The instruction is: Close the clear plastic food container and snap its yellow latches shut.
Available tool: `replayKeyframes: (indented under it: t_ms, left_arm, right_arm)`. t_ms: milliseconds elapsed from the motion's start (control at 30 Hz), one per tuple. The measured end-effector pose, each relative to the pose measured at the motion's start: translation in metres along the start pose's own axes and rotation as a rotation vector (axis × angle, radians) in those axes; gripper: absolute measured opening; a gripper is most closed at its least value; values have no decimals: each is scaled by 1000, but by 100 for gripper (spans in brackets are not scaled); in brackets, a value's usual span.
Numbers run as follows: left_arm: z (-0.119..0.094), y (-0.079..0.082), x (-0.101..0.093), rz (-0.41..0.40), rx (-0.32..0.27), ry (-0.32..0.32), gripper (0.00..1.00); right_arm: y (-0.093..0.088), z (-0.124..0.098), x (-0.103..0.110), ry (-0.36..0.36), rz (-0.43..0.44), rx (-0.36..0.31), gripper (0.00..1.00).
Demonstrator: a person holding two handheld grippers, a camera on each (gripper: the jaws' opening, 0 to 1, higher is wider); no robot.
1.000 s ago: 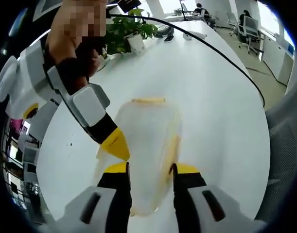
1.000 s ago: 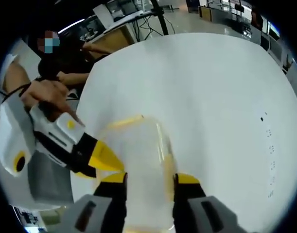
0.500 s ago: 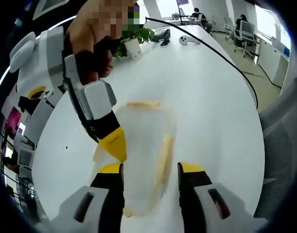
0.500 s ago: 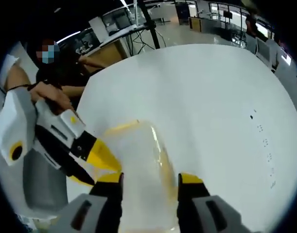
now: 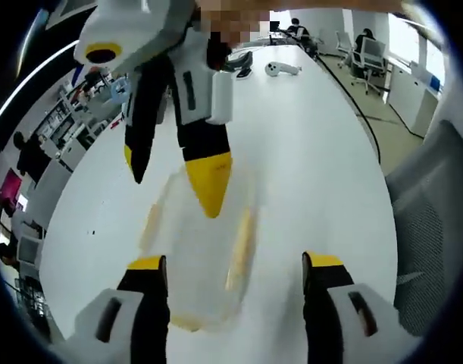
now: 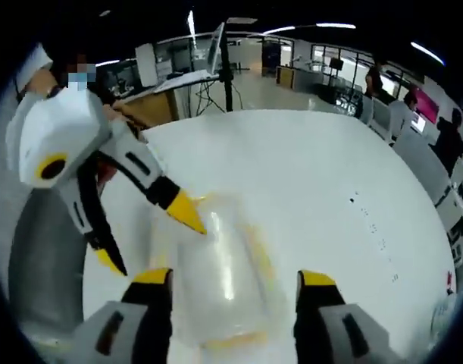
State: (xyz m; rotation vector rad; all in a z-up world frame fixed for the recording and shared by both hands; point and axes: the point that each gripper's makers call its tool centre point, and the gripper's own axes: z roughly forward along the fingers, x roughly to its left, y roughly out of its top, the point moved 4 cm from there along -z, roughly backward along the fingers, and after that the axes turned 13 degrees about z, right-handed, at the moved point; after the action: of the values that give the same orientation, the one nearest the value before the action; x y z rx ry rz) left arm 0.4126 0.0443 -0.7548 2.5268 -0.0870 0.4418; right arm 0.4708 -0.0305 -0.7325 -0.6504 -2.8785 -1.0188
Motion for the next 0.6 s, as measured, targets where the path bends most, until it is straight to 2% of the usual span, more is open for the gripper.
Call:
replayKeyframes:
  t_ms: [100, 200, 267, 367, 600]
  left_arm:
    - [-1, -5, 4, 4, 1, -12, 76]
    - [0, -13, 12, 5, 13, 4, 80]
    - [2, -19, 18, 19, 32, 13, 82]
    - [5, -25, 26, 26, 56, 26, 83]
    - [12, -31, 34, 64, 82, 27, 86]
  right_arm:
    - [-4, 1, 10, -9, -46, -12, 72]
    - [-12, 4, 10, -59, -97, 10, 80]
    - [-14, 7, 13, -55, -104, 5, 81]
    - [-18, 11, 11, -65, -124, 35, 81]
    - [-23, 17, 7, -75, -139, 65, 82]
